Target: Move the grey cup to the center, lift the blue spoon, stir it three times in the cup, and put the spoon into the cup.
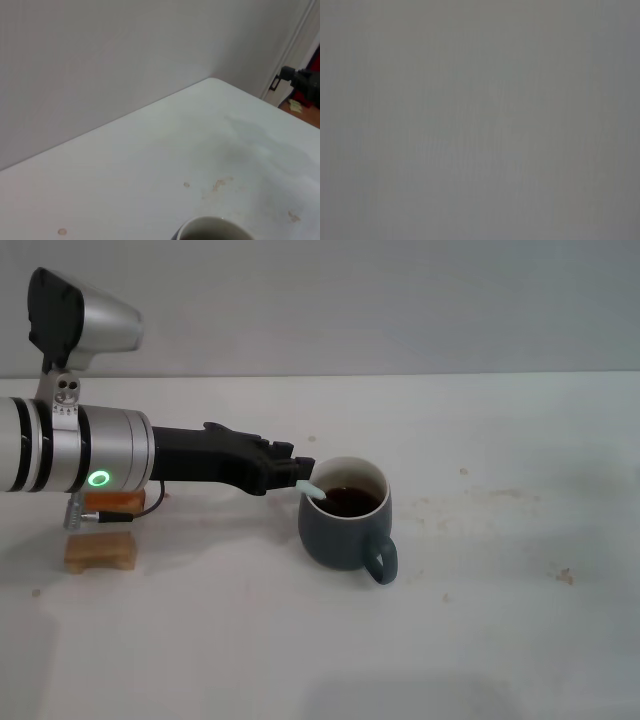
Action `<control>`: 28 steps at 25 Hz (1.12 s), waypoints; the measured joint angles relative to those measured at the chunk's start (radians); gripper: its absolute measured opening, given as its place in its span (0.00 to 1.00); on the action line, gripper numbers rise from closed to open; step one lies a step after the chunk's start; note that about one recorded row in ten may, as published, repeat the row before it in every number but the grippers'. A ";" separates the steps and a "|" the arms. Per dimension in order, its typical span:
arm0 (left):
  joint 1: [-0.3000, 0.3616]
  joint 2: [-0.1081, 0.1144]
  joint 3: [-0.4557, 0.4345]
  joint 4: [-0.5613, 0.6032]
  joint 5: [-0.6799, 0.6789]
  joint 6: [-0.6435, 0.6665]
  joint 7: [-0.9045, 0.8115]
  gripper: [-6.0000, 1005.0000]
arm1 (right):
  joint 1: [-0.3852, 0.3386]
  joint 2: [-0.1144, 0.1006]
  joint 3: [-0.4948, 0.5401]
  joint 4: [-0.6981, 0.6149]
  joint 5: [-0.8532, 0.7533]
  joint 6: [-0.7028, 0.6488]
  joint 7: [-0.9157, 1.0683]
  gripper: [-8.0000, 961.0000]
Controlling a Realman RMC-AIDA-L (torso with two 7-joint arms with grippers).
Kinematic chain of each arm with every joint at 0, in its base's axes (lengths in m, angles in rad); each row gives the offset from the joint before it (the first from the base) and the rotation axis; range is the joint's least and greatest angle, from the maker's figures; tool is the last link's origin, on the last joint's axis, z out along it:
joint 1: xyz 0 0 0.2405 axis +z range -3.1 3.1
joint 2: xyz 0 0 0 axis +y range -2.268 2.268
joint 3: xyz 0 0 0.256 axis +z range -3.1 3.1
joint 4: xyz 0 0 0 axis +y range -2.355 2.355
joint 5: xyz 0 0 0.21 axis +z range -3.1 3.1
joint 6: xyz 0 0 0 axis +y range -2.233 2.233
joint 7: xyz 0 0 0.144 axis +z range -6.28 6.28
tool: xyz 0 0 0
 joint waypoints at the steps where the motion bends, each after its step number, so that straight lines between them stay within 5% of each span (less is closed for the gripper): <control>1: 0.002 0.001 -0.003 0.015 -0.026 0.009 0.005 0.23 | 0.000 0.000 0.000 0.000 0.000 0.000 0.001 0.02; 9: 0.017 0.002 -0.020 0.005 -0.050 0.020 0.022 0.45 | 0.002 0.000 0.003 0.001 0.000 -0.001 0.001 0.02; 14: 0.058 0.001 -0.146 -0.018 -0.179 0.097 0.129 0.52 | 0.008 -0.001 0.037 -0.006 0.005 -0.009 0.003 0.02; 18: 0.092 0.000 -0.254 0.122 -0.507 0.256 0.441 0.54 | -0.004 0.002 0.085 -0.022 0.008 -0.065 0.004 0.02; 20: 0.092 0.000 -0.254 0.122 -0.507 0.256 0.441 0.54 | -0.016 0.003 0.116 -0.032 0.010 -0.099 0.005 0.02; 21: 0.088 0.002 -0.326 0.230 -0.666 0.278 0.617 0.54 | -0.025 0.003 0.144 -0.049 0.015 -0.129 0.005 0.02; 24: 0.079 0.001 -0.392 0.319 -0.759 0.277 0.744 0.54 | -0.035 0.003 0.168 -0.078 0.037 -0.177 0.006 0.02; 26: 0.074 -0.001 -0.475 0.492 -0.969 0.212 1.072 0.54 | -0.048 -0.001 0.194 -0.131 0.081 -0.256 0.006 0.02; 28: 0.079 -0.001 -0.482 0.550 -1.050 0.187 1.198 0.54 | -0.050 -0.001 0.208 -0.150 0.087 -0.281 0.006 0.02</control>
